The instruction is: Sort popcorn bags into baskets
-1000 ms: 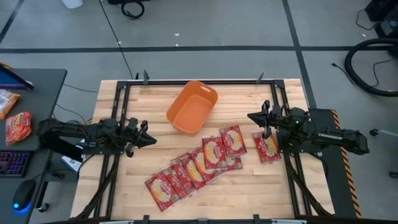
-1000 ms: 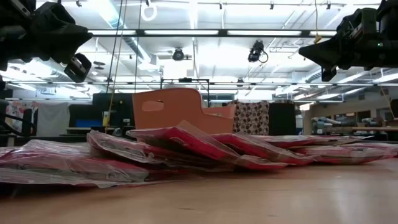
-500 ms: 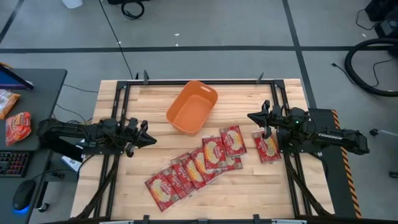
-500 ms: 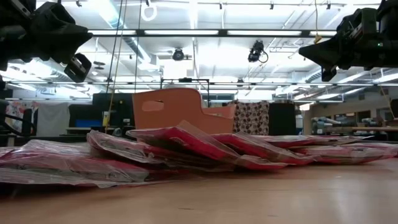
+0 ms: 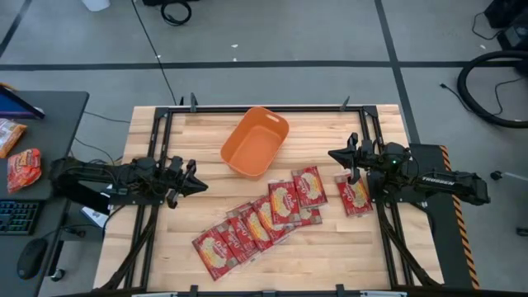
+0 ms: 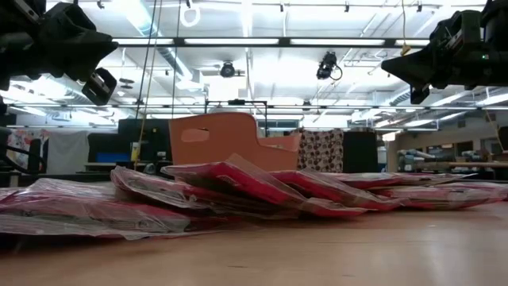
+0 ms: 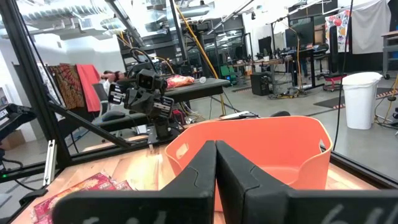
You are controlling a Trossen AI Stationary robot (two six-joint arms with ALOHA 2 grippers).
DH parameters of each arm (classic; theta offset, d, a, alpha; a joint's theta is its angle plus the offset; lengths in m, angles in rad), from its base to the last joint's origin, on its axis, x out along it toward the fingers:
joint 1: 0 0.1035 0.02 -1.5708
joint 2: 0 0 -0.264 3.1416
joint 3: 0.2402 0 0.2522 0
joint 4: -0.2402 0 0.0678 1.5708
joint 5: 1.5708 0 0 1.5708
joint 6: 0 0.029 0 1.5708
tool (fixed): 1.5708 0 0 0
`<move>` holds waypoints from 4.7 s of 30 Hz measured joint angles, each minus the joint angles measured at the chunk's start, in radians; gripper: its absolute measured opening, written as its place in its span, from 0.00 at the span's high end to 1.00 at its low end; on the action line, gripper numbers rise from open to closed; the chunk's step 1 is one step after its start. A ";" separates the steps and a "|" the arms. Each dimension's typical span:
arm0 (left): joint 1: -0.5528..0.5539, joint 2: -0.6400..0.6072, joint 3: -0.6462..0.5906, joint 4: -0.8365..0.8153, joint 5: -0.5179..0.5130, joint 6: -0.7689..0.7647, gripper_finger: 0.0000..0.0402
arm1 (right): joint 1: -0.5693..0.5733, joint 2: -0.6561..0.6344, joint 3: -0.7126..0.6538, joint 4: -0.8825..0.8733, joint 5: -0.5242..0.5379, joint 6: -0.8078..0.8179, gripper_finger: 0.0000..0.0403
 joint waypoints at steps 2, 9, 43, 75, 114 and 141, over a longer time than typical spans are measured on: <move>0.000 0.000 0.000 0.000 0.000 0.000 0.91 | 0.000 0.000 0.000 0.000 0.000 0.000 0.96; 0.000 0.000 0.000 0.093 -0.162 0.067 0.91 | 0.000 0.000 0.000 0.059 0.031 -0.016 0.96; 0.008 0.000 0.000 0.363 -0.263 0.375 0.91 | 0.233 0.560 0.443 -0.693 0.183 0.263 0.98; -0.040 0.000 0.000 0.272 -0.263 0.295 0.91 | 0.884 1.020 0.656 -1.025 0.543 0.313 0.80; -0.040 0.000 0.000 0.271 -0.312 0.367 0.91 | 1.061 1.589 0.874 -1.315 0.770 0.284 0.39; -0.040 0.000 0.000 0.265 -0.312 0.368 0.91 | 0.934 1.615 0.804 -0.991 0.897 0.220 0.87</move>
